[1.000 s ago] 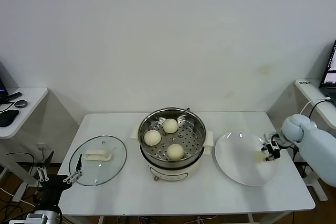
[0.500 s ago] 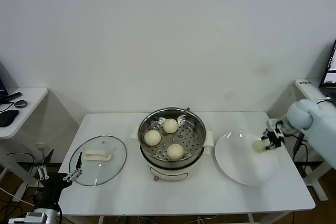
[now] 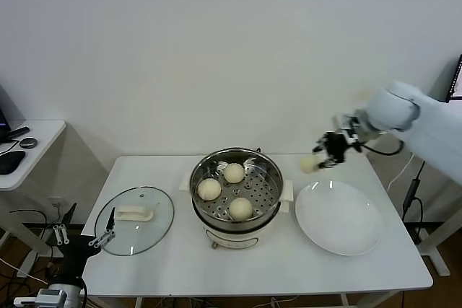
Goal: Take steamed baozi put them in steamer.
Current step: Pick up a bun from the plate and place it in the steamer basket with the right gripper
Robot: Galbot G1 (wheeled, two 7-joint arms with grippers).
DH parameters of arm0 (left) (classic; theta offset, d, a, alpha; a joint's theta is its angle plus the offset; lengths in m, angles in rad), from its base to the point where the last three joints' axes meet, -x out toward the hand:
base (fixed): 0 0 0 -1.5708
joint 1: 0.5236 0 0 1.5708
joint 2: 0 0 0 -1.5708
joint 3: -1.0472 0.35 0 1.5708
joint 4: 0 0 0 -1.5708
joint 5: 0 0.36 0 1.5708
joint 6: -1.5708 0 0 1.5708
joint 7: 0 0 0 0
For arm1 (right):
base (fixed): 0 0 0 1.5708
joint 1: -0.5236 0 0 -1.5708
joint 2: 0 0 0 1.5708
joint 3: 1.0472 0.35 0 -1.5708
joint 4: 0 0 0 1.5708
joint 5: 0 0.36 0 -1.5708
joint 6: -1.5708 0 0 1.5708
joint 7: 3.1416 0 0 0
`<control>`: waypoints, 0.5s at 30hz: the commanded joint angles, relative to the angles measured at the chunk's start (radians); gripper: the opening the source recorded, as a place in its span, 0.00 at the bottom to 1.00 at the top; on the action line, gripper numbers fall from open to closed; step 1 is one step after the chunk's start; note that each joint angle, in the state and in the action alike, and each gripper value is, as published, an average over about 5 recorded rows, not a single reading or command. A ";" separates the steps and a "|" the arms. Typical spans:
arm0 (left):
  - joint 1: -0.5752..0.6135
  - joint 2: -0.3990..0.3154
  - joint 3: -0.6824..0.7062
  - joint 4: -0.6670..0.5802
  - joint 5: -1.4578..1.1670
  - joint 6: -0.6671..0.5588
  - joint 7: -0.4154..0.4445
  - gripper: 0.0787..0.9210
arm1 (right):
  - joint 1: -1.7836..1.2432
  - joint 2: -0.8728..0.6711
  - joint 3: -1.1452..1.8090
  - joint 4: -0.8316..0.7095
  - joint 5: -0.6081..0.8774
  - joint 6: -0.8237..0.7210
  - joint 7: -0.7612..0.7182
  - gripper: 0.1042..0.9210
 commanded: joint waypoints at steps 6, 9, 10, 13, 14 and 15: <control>-0.002 -0.005 -0.012 0.002 -0.003 -0.003 -0.002 0.88 | 0.089 0.309 -0.172 0.057 0.249 -0.345 0.209 0.39; -0.004 -0.010 -0.015 0.000 -0.004 -0.003 -0.002 0.88 | 0.057 0.351 -0.173 0.003 0.209 -0.377 0.214 0.39; -0.005 -0.012 -0.015 -0.001 -0.005 -0.003 -0.002 0.88 | 0.046 0.359 -0.175 -0.014 0.194 -0.380 0.212 0.39; -0.006 -0.015 -0.015 -0.002 -0.006 -0.003 -0.003 0.88 | 0.010 0.371 -0.181 -0.058 0.150 -0.380 0.202 0.39; -0.007 -0.015 -0.016 -0.002 -0.007 -0.003 -0.003 0.88 | 0.000 0.373 -0.182 -0.070 0.138 -0.377 0.198 0.39; -0.007 -0.015 -0.016 -0.003 -0.008 -0.003 -0.003 0.88 | -0.011 0.374 -0.181 -0.081 0.127 -0.374 0.194 0.39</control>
